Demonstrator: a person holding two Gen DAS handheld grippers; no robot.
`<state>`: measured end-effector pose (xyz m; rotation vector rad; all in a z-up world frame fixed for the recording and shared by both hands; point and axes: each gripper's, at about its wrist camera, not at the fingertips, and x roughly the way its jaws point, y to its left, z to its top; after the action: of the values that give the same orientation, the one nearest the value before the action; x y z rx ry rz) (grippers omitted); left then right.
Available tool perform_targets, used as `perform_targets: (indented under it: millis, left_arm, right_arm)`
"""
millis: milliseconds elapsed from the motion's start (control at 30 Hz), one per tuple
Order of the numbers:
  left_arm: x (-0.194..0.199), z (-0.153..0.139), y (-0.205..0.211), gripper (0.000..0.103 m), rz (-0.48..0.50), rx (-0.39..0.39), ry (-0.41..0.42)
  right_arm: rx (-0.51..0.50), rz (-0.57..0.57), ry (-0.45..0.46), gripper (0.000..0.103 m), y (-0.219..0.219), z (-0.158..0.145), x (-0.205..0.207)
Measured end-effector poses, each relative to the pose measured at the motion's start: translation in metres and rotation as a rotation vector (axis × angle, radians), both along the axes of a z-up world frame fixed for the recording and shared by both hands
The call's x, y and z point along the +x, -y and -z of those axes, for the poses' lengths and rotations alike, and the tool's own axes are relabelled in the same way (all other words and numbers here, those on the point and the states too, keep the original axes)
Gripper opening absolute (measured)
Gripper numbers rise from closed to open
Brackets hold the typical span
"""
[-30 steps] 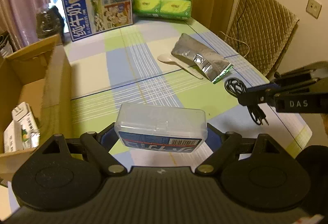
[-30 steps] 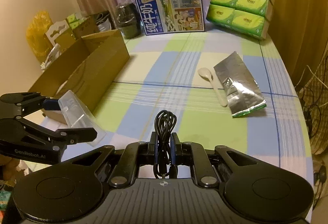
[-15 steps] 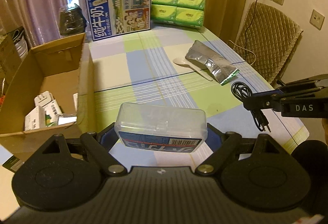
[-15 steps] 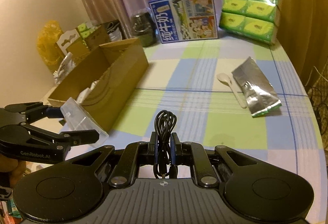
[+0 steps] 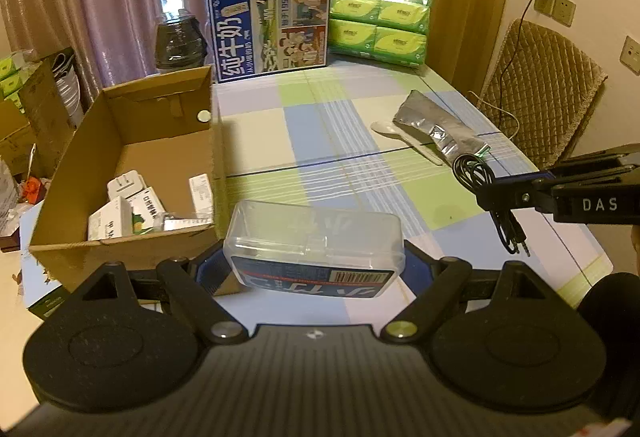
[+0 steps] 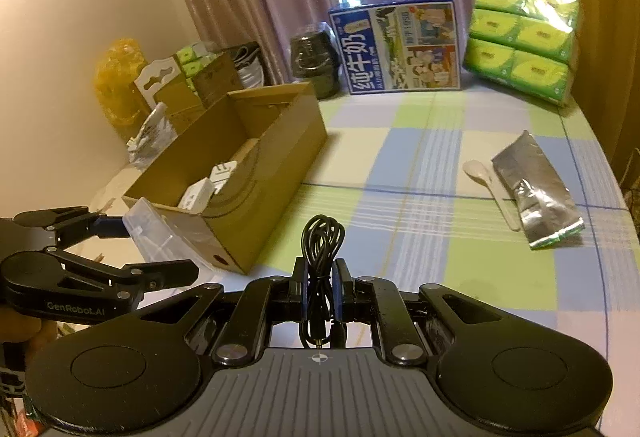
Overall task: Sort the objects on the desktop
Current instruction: 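Carry the clear box and black cable over the cardboard box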
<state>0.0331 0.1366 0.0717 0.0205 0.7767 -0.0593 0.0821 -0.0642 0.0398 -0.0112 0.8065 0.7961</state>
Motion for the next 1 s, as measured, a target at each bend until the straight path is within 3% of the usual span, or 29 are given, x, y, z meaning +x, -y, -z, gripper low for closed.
perform_targets:
  millis: [200, 567, 1000]
  left_arm:
    - [-0.008, -0.011, -0.021, 0.084, -0.018, -0.023, 0.015]
    - [-0.011, -0.038, -0.087, 0.084, -0.080, 0.036, 0.040]
    - [0.030, -0.034, -0.171, 0.084, -0.140, 0.076, 0.015]
  right_arm:
    - [0.008, -0.032, 0.002, 0.009, -0.023, -0.004, 0.004]
    - [0.029, -0.131, 0.021, 0.009, -0.102, -0.016, 0.017]
    - [0.049, -0.180, -0.003, 0.009, -0.195, -0.010, 0.057]
